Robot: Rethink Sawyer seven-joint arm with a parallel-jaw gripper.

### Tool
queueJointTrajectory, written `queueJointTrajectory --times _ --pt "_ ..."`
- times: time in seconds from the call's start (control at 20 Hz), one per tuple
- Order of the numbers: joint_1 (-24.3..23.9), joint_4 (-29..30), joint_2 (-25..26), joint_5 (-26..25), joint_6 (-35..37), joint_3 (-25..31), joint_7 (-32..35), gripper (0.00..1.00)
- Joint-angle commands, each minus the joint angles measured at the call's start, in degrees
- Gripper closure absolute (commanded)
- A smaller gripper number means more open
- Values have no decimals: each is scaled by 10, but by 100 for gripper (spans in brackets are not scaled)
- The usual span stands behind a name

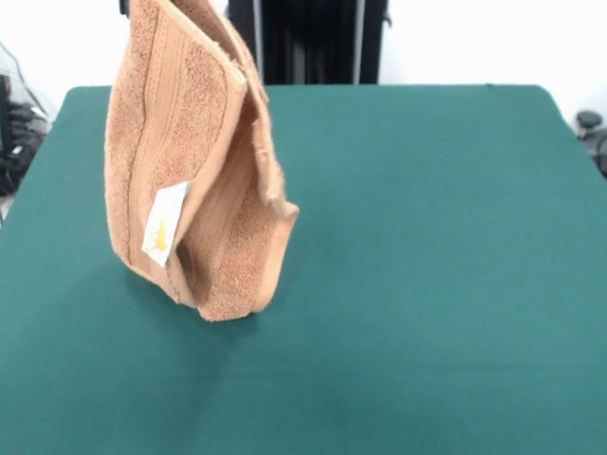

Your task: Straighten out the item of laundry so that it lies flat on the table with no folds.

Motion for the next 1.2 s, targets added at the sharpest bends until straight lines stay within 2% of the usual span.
queueJointTrajectory --times 0.05,0.45,0.8,1.2 --pt "2 146 -4 6 -82 50 19 100" --pt "1 233 -28 26 -177 56 56 100" --pt "12 278 -34 35 -239 51 89 100" --pt "-1 346 -49 44 -321 66 88 100"
